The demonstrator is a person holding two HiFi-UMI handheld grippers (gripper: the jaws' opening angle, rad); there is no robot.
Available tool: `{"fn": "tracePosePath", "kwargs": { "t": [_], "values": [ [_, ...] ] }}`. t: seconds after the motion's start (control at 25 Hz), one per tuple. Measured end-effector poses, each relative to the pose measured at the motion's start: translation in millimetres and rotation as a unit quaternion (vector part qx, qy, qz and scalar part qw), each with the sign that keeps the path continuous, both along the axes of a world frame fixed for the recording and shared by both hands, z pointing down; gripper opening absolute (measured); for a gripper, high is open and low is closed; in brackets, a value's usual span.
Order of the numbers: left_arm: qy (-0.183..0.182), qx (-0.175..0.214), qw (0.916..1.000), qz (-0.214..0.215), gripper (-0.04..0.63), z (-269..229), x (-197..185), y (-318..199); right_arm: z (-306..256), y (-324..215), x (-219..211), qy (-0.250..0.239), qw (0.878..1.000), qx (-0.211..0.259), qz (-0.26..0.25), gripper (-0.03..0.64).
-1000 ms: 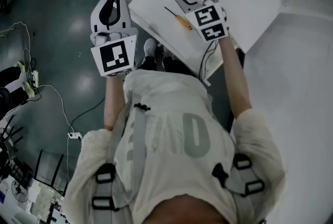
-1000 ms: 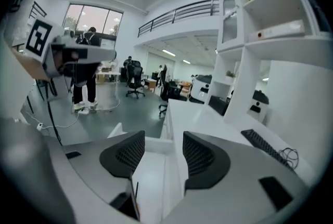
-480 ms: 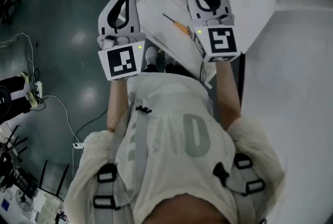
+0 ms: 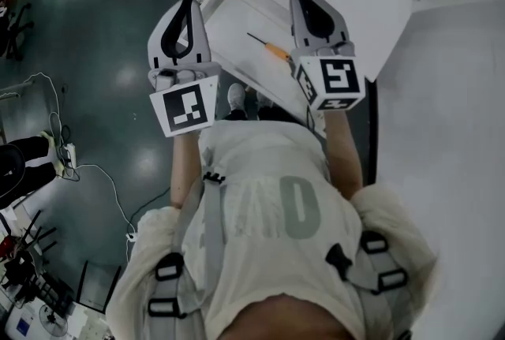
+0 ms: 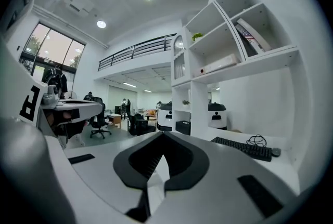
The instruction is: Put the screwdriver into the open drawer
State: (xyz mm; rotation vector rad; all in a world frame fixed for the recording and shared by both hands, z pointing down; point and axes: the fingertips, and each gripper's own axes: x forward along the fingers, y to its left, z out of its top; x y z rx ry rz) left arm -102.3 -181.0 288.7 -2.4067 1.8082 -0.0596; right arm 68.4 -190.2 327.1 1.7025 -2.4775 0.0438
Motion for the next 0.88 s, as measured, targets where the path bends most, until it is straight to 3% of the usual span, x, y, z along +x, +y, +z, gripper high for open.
{"fn": "tracePosePath", "kwargs": {
  "t": [0.88],
  "values": [
    [0.005,0.000,1.0000,0.005,0.006,0,-2,-16,-5,-8,0,0.014,1.000,0.015,0.005,0.005]
  ]
}}
